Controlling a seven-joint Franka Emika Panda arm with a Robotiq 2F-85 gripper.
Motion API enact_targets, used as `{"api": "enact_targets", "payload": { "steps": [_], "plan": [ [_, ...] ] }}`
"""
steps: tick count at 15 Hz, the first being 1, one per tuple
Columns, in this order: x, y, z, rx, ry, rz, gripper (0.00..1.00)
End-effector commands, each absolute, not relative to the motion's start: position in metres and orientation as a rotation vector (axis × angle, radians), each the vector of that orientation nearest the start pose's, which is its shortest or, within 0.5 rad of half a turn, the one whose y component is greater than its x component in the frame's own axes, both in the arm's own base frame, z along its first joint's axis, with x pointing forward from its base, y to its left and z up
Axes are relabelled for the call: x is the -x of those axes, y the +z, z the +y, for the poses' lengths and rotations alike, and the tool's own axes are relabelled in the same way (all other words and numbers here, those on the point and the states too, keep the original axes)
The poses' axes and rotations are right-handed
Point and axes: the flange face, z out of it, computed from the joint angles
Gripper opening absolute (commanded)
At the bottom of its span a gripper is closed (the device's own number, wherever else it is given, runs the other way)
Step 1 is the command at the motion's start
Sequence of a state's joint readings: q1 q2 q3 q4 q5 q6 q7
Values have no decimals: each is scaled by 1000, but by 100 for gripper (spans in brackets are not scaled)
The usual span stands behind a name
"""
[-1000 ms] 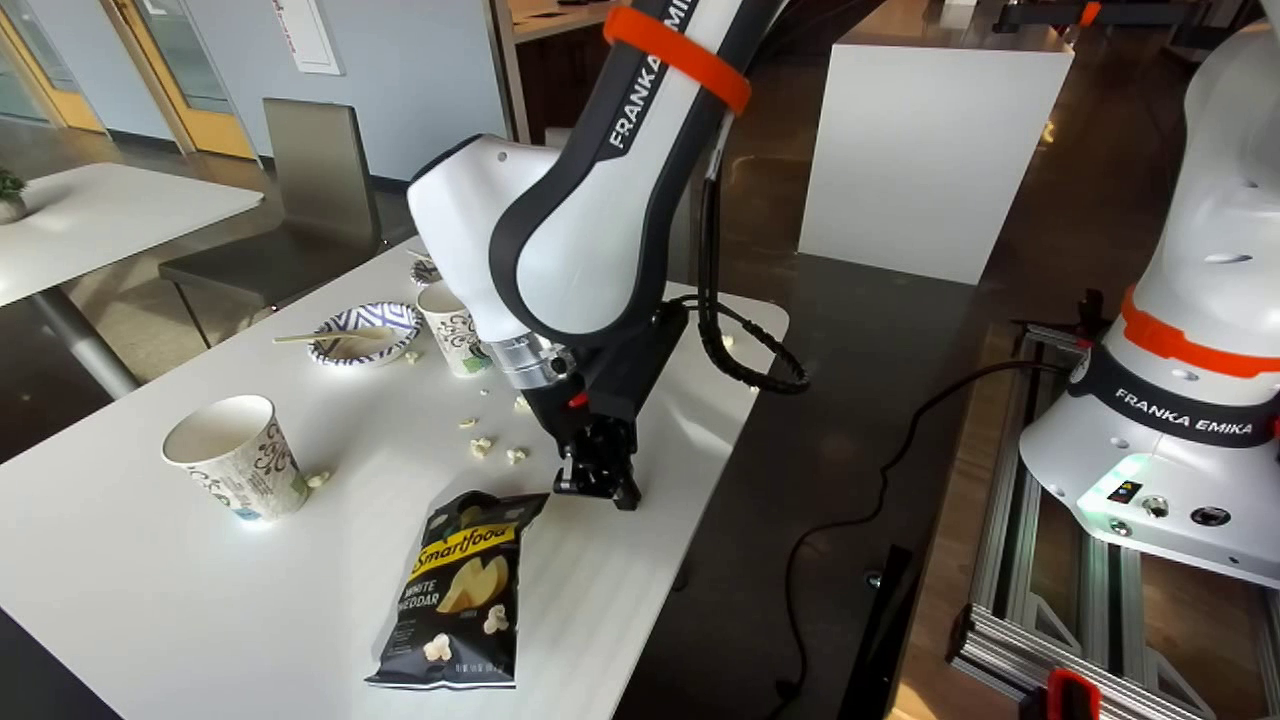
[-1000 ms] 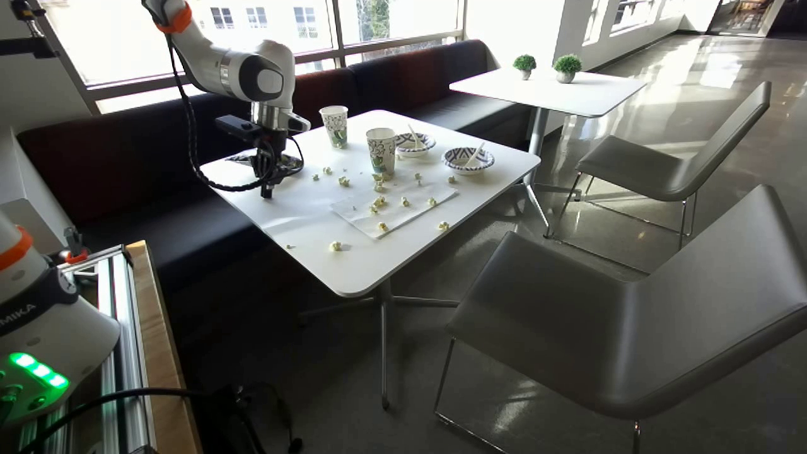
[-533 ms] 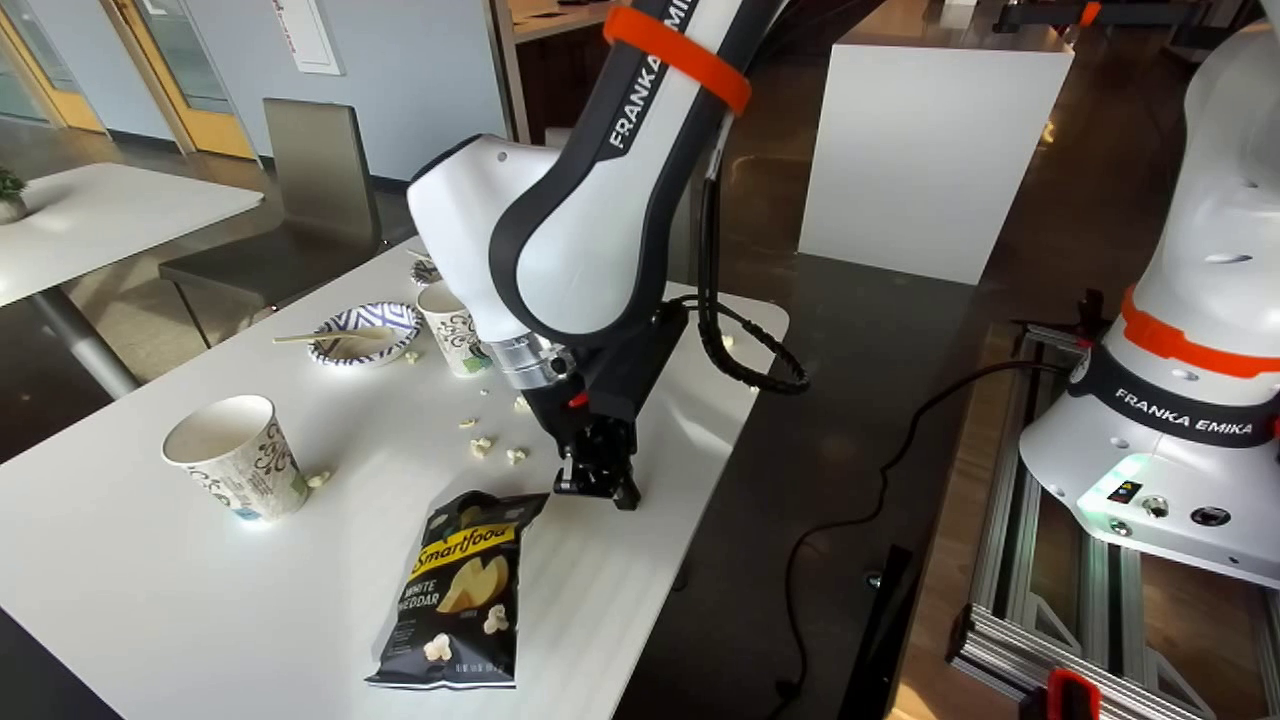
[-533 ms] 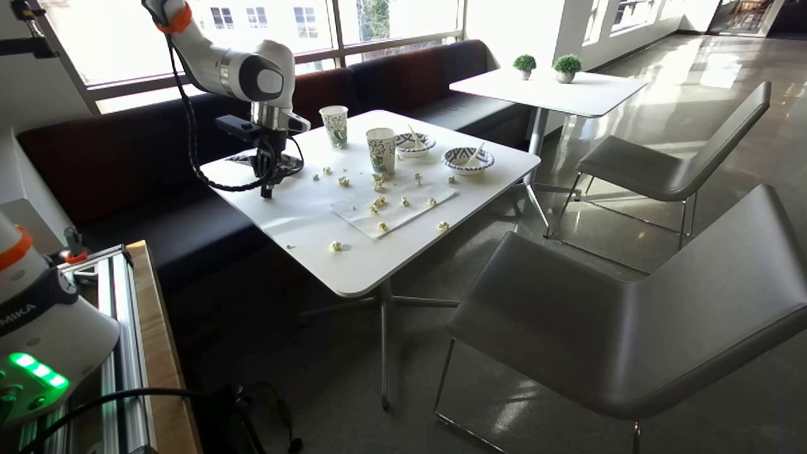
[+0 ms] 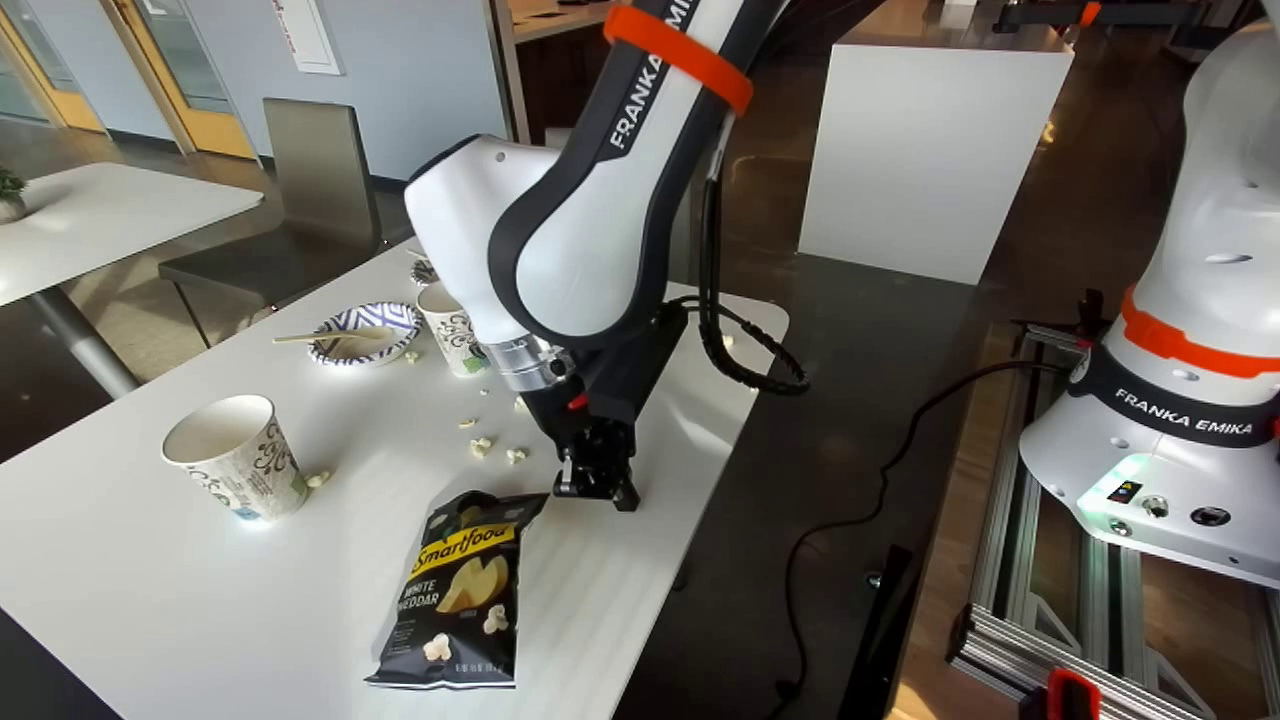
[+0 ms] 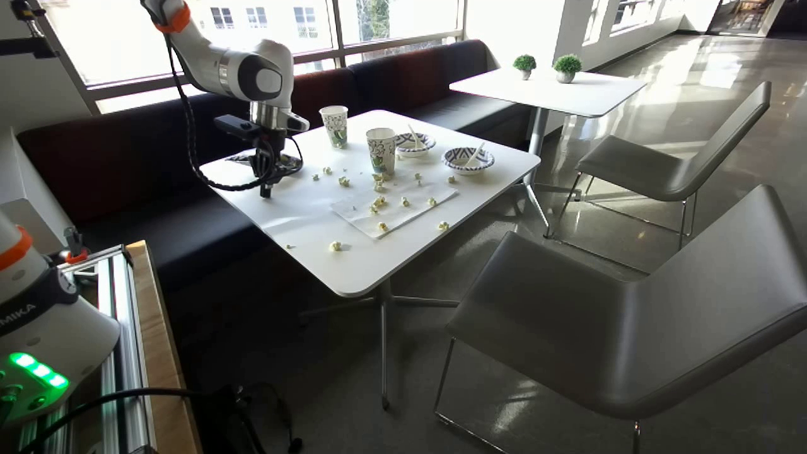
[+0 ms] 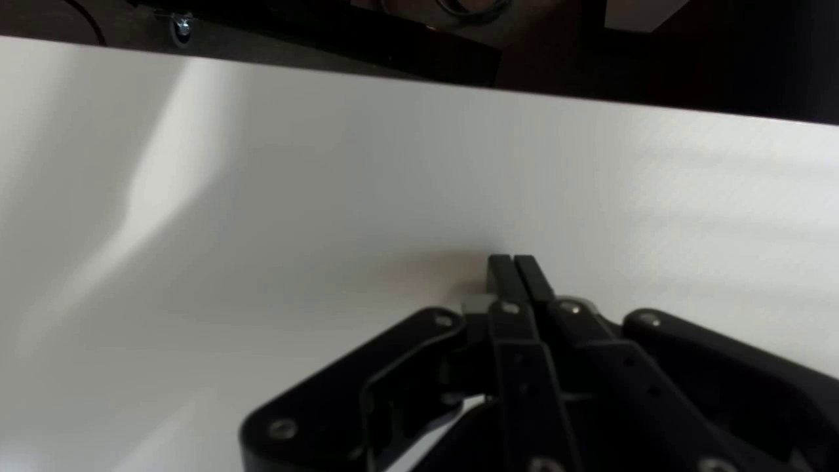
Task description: Put some pieces of popcorn into the paper cup on the right
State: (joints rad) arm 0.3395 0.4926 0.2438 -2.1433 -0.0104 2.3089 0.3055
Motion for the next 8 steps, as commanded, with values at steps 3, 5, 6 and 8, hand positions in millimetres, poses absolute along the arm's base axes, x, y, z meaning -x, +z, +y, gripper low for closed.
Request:
{"api": "enact_targets", "payload": {
  "steps": [3,5,6,8],
  "plan": [
    [-439,170,308,3125,414,-485,1],
    [-445,182,311,3153,261,-526,1],
    [-450,190,311,3170,162,-542,1],
    [-462,207,304,3207,-4,-548,1]
  ]
}}
